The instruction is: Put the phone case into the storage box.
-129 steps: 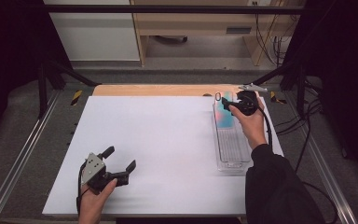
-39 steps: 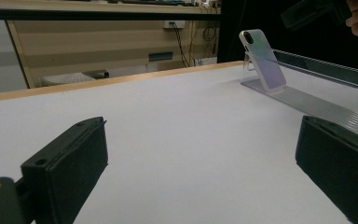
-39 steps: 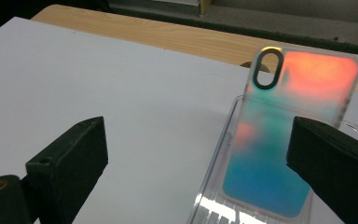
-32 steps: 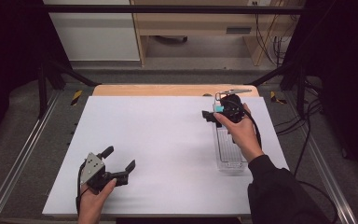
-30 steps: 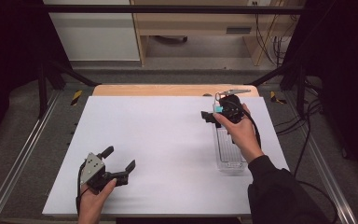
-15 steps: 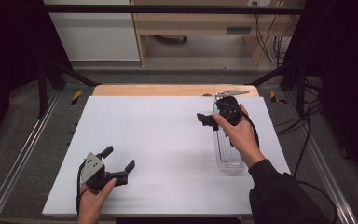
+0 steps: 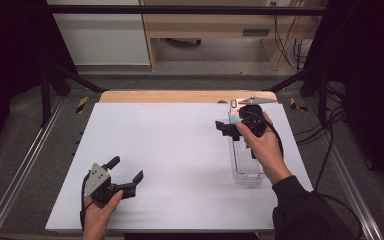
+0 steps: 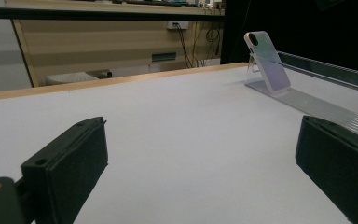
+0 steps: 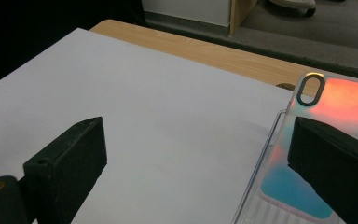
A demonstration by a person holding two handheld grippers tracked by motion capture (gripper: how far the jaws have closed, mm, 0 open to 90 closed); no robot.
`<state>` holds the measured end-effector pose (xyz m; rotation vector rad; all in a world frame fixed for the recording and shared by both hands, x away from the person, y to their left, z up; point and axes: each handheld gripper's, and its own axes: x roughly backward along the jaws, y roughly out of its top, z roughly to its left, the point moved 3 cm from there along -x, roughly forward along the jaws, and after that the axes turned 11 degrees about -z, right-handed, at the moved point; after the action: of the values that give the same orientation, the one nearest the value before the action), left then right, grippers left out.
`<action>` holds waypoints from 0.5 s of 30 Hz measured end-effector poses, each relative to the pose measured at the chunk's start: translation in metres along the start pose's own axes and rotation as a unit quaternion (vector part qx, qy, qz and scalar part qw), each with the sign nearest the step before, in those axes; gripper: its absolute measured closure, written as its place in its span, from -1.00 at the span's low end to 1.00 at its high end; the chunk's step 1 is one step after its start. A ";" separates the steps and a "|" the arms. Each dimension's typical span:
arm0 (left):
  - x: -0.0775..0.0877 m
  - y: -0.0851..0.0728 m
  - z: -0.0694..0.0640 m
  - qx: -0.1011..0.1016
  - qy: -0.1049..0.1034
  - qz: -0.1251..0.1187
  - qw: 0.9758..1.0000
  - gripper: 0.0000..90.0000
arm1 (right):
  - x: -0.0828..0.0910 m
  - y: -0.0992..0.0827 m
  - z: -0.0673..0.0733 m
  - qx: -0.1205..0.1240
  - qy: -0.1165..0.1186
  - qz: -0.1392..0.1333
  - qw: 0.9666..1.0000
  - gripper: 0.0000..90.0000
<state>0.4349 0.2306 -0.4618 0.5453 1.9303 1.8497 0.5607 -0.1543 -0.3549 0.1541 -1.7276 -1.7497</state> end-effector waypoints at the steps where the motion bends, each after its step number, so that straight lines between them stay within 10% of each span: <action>1: 0.000 0.000 0.001 0.000 0.002 -0.001 1.000 -0.96 | 0.002 0.000 0.000 0.000 -0.002 -0.003 1.000 -0.89; 15: 0.003 0.001 0.005 0.001 0.007 -0.002 1.000 -0.96 | 0.035 -0.001 0.000 -0.005 0.013 -0.063 0.998 -0.91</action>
<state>0.4351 0.2367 -0.4613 0.5312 1.9406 1.8547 0.5337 -0.1730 -0.3428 0.2849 -1.7226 -1.8386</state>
